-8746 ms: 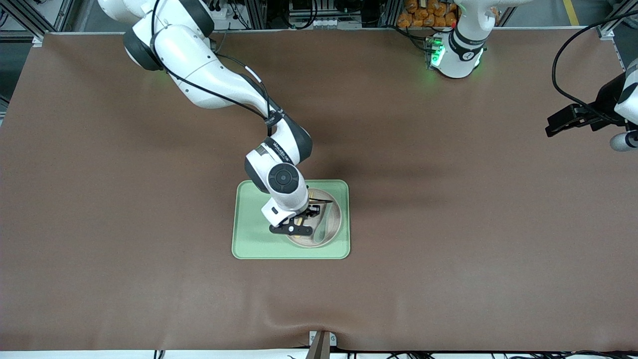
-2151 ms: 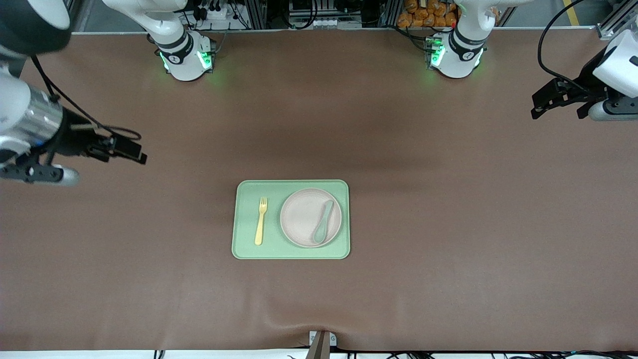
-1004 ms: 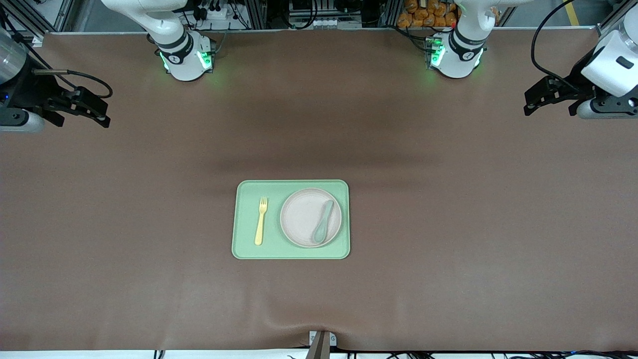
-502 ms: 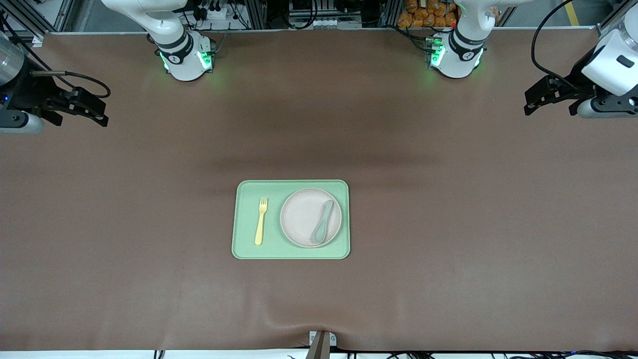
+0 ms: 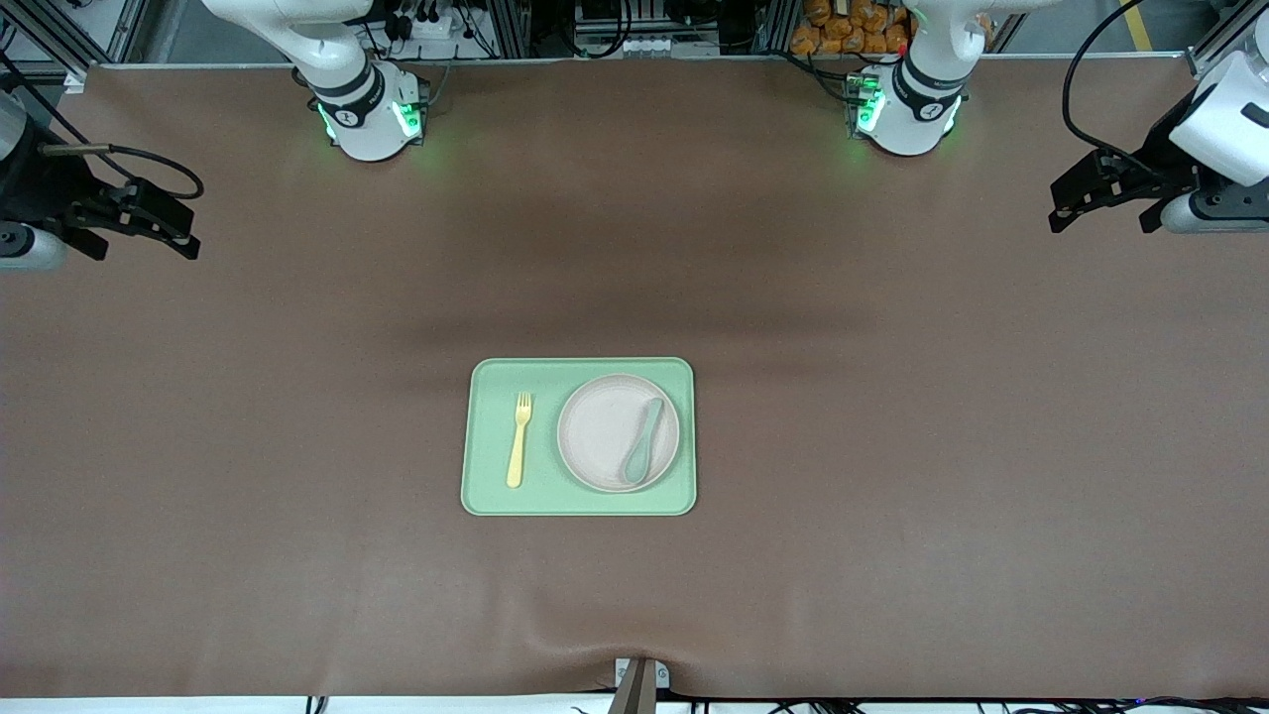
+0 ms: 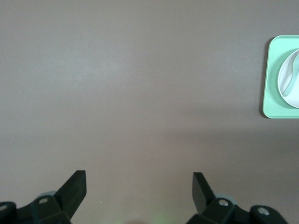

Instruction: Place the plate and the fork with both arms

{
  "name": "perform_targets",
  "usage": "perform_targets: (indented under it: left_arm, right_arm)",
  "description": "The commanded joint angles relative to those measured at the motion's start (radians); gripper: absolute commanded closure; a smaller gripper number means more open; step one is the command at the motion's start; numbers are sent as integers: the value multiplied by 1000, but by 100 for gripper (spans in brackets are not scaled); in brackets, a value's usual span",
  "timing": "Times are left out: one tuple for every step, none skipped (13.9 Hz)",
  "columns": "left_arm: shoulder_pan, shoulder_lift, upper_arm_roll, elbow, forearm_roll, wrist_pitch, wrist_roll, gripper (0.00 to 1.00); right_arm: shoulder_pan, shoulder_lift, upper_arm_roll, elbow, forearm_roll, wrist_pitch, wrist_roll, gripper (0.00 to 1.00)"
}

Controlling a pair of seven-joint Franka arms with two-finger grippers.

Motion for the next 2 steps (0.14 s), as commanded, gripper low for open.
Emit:
perform_targets:
  left_arm:
    - [5, 20, -10, 30, 1, -27, 16, 0]
    - [5, 20, -10, 30, 1, -27, 19, 0]
  right_arm:
    - [-9, -15, 5, -15, -9, 11, -15, 0]
    - [-9, -15, 5, -15, -9, 11, -15, 0]
